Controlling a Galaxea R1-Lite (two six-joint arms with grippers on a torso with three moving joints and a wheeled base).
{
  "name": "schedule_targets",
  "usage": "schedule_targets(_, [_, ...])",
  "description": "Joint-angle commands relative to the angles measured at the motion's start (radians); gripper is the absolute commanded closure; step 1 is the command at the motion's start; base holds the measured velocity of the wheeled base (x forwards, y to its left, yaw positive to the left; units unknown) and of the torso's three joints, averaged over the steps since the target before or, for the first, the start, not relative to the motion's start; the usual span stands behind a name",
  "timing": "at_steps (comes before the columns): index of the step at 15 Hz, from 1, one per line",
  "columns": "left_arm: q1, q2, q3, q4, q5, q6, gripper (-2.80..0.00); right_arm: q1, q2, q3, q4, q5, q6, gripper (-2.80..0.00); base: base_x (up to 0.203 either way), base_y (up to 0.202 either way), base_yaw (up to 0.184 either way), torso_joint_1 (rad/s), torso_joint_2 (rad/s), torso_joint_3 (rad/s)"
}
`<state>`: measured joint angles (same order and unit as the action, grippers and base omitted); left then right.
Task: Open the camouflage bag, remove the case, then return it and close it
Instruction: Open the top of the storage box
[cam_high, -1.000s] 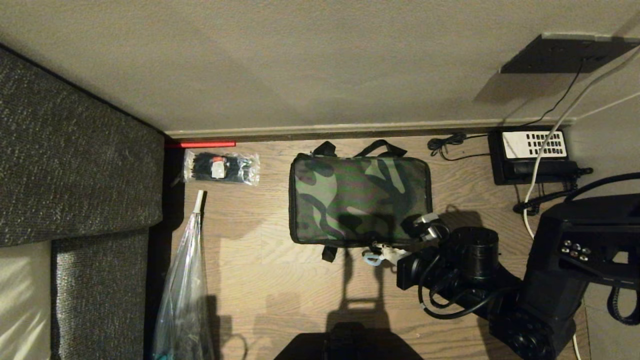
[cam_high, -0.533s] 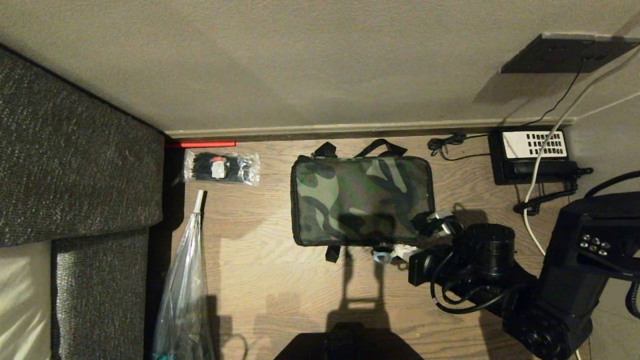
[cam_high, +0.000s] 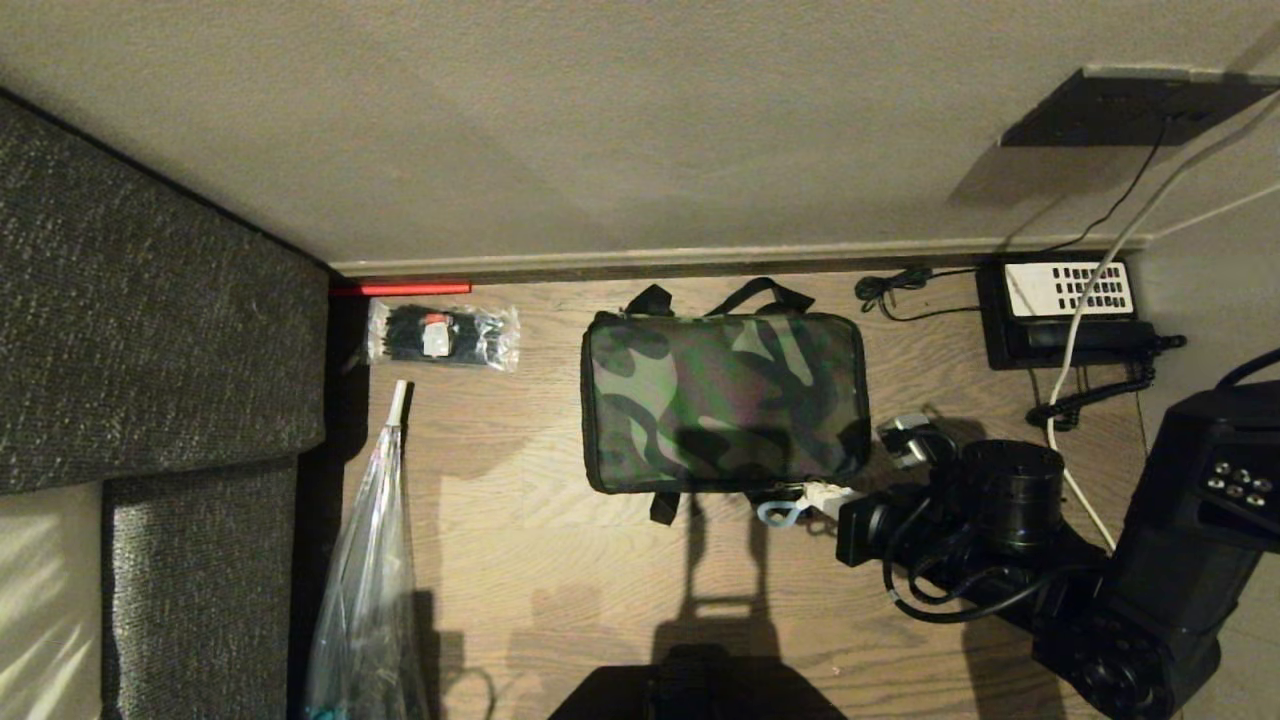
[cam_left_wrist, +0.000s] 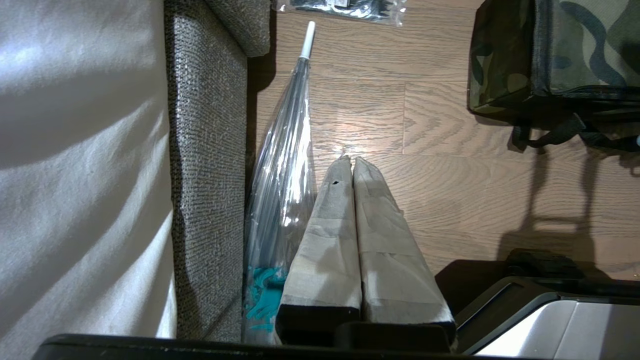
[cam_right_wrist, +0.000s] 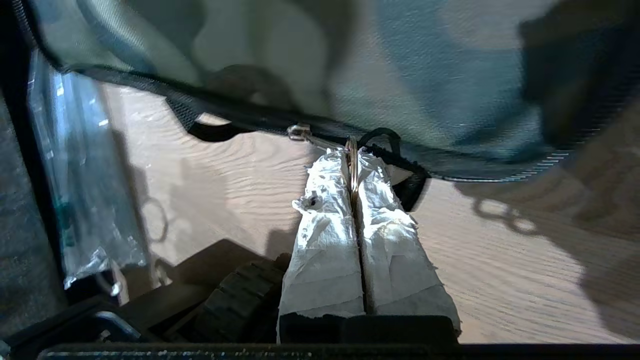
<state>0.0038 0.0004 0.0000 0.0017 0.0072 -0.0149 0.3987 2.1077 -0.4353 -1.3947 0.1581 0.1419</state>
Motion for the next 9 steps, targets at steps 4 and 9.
schedule_targets(4, [0.001,-0.002,0.003,0.000,0.000,0.000,0.00,-0.047,-0.008,0.024,0.002,0.020,-0.001,0.00,0.000,0.000,0.000,0.000,0.00,0.000])
schedule_targets(9, [0.001,-0.002,0.003,0.000,0.000,0.000,0.00,-0.096,-0.012,0.026,0.038,0.021,-0.002,0.00,0.000,0.000,0.000,0.000,0.00,0.000])
